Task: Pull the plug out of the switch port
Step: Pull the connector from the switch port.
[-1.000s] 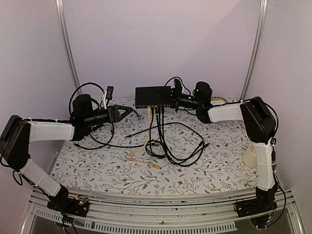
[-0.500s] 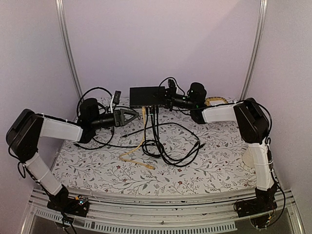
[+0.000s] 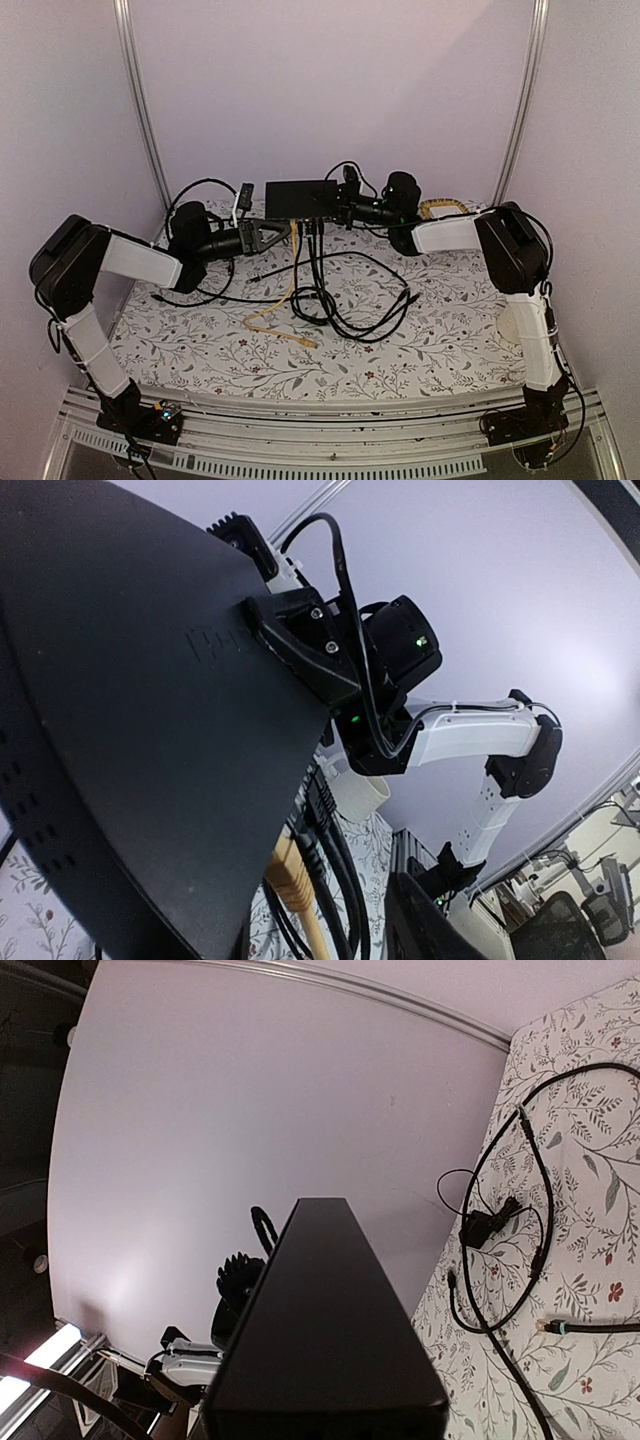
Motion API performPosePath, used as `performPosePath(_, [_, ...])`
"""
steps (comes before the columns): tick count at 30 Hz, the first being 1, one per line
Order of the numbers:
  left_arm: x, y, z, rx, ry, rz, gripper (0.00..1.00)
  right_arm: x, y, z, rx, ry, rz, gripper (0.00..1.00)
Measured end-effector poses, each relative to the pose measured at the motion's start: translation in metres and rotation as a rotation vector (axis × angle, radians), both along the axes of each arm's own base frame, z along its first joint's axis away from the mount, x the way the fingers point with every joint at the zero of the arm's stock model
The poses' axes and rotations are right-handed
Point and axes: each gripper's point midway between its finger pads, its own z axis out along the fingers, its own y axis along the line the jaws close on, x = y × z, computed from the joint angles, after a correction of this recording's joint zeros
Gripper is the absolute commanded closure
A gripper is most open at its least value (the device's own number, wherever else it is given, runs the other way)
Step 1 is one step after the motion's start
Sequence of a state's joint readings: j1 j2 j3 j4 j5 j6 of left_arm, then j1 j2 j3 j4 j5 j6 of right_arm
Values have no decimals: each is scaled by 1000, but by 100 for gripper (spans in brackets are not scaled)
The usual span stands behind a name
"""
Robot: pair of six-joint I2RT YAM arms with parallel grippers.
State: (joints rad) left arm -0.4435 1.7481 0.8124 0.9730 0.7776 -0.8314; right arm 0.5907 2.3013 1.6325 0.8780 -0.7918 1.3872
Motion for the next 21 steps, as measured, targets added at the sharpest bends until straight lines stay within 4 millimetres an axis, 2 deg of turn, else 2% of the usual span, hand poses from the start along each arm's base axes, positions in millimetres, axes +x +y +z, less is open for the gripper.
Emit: performPosePath(21, [16,-4,3,-99,14,42,54,2,0,5,15,-3,-8,98])
